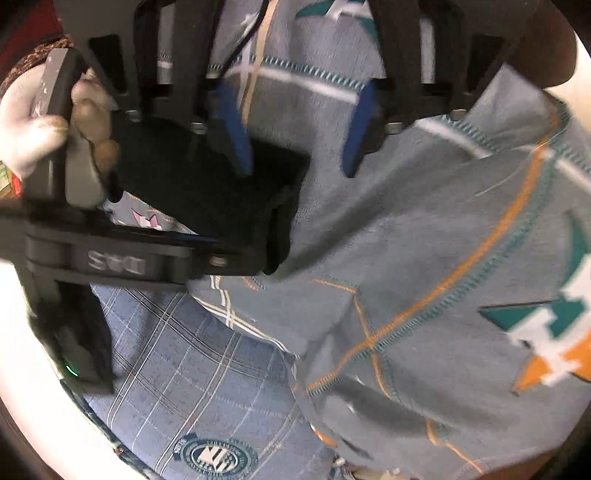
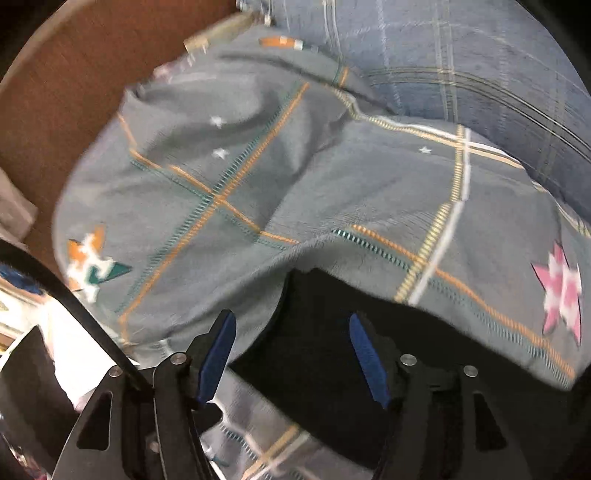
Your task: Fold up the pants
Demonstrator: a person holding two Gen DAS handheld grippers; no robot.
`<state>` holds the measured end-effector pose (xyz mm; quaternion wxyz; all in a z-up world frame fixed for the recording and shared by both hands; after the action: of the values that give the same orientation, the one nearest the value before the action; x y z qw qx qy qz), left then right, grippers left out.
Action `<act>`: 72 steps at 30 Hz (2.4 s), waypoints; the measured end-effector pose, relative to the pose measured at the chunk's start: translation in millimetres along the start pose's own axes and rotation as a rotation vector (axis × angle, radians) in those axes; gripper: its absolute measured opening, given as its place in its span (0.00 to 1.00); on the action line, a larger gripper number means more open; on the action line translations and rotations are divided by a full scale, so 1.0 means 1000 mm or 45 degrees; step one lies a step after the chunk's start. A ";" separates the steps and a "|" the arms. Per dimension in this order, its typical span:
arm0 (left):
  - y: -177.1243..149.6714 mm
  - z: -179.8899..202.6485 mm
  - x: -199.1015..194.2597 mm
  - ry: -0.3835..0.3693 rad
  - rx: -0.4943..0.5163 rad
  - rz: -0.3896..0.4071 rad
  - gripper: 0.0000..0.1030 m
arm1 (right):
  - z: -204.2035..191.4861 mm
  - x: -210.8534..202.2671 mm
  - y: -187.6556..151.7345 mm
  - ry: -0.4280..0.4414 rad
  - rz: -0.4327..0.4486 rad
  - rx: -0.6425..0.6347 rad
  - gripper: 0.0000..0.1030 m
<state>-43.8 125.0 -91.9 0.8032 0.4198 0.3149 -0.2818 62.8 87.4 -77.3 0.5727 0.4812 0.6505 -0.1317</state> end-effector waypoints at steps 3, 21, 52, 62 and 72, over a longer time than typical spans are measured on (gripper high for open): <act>0.001 0.001 0.013 -0.057 -0.042 -0.021 0.40 | 0.001 0.024 0.008 -0.064 -0.103 -0.032 0.67; -0.013 0.030 0.014 -0.263 -0.137 -0.026 0.10 | -0.004 0.039 0.000 -0.377 -0.165 -0.202 0.13; -0.062 0.225 0.047 -0.333 0.226 -0.226 0.10 | 0.154 -0.115 -0.072 -0.086 0.281 0.354 0.13; -0.086 0.260 0.078 -0.288 0.367 -0.318 0.15 | 0.214 -0.121 -0.113 -0.085 0.340 0.514 0.14; -0.064 0.217 0.008 -0.365 0.332 -0.240 0.43 | 0.215 -0.140 -0.118 0.041 0.416 0.557 0.55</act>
<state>-26.1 -92.5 -32.0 0.7487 0.4446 0.1962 -0.4509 87.1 -194.3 -66.6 0.4583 0.6941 0.5294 -0.1670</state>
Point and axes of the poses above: each gripper's, at about its wrist camera, not at the fingertips, and x roughly the way its jaws point, z to its right, y to its top, the point moved 9 cm from there along x, roughly the way its jaws point, and after that the axes turned 1 degree about y, right-handed, at the moved point
